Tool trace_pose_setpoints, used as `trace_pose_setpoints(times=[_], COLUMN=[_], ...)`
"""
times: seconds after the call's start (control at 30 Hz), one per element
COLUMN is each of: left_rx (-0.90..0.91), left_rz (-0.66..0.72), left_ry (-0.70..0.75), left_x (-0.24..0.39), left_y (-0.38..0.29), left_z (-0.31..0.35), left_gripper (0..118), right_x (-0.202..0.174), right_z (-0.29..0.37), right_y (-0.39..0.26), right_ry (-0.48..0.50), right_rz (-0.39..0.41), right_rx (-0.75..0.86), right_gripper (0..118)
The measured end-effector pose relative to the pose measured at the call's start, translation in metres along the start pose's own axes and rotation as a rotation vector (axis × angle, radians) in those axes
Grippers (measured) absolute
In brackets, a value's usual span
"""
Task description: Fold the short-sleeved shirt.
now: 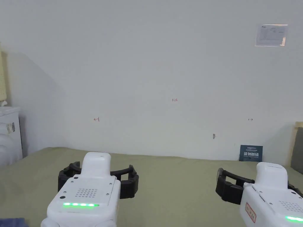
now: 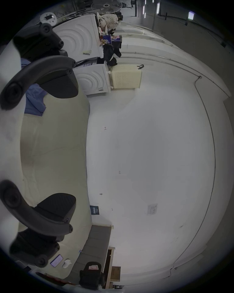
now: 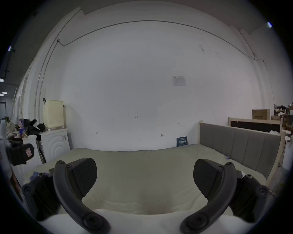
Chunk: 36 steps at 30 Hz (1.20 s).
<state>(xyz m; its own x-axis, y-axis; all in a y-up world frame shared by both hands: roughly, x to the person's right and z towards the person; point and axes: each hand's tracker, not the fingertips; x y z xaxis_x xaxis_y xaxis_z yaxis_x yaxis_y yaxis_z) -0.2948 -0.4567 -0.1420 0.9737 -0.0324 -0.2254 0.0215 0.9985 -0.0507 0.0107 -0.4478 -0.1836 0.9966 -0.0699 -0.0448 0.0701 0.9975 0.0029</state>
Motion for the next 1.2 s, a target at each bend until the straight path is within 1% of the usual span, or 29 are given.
trace_pose_setpoints(times=[0.03,0.13,0.2,0.27,0.4,0.47,0.5,0.53,0.57,0.6,0.63,0.67,0.7,0.73,0.87,0.97,1.2], left_rx=[-0.005,-0.03,-0.053,-0.063,-0.076,-0.081,-0.079,-0.081,-0.079,-0.071,-0.069,-0.061,-0.07,-0.106,-0.094,-0.108,-0.119], left_rz=[0.003,0.02,0.05,0.061,0.039,0.028,0.022,0.019,0.013,0.006,0.0,0.005,0.014,0.02,0.002,0.011,-0.005], left_ry=[-0.007,-0.02,-0.036,-0.034,-0.041,-0.035,-0.035,-0.035,-0.034,-0.031,-0.025,-0.025,-0.03,-0.069,-0.051,-0.073,-0.084], left_x=[-0.002,-0.006,-0.009,-0.007,-0.004,-0.004,-0.002,-0.002,-0.001,0.0,0.002,0.002,0.001,0.001,0.005,0.007,0.007], left_y=[0.0,0.0,-0.003,-0.003,-0.004,-0.005,-0.005,-0.005,-0.006,-0.006,-0.006,-0.012,-0.014,-0.016,-0.024,-0.021,-0.02], left_z=[0.0,-0.004,-0.006,-0.006,-0.006,-0.006,-0.006,-0.006,-0.006,-0.005,-0.005,-0.009,-0.01,-0.011,-0.014,-0.011,-0.01], left_gripper=[118,118,118,118,118,118,116,107,83,28,0,0,0,0,0,0,0], right_x=[0.0,-0.004,-0.006,-0.008,-0.008,-0.008,-0.009,-0.009,-0.01,-0.011,-0.013,-0.012,-0.009,-0.008,-0.013,-0.014,-0.011], right_z=[0.0,0.001,0.002,0.002,-0.001,-0.001,0.0,0.002,0.002,0.001,-0.002,-0.001,-0.001,-0.002,0.002,0.004,0.002], right_y=[0.0,-0.002,-0.006,-0.008,-0.01,-0.011,-0.01,-0.01,-0.009,-0.009,-0.011,-0.013,-0.012,-0.013,-0.018,-0.017,-0.027], right_ry=[-0.004,-0.016,-0.015,-0.014,-0.014,-0.015,-0.018,-0.018,-0.015,-0.015,-0.033,-0.047,-0.024,0.007,-0.006,-0.003,-0.027], right_rz=[0.017,0.117,0.156,0.164,0.15,0.143,0.141,0.139,0.139,0.142,0.151,0.145,0.14,0.127,0.129,0.107,0.107], right_rx=[0.002,-0.011,-0.016,-0.023,-0.041,-0.045,-0.05,-0.051,-0.05,-0.052,-0.056,-0.047,-0.066,-0.096,-0.066,-0.074,-0.104], right_gripper=[118,118,118,118,117,114,107,78,38,2,0,0,0,0,0,0,0])
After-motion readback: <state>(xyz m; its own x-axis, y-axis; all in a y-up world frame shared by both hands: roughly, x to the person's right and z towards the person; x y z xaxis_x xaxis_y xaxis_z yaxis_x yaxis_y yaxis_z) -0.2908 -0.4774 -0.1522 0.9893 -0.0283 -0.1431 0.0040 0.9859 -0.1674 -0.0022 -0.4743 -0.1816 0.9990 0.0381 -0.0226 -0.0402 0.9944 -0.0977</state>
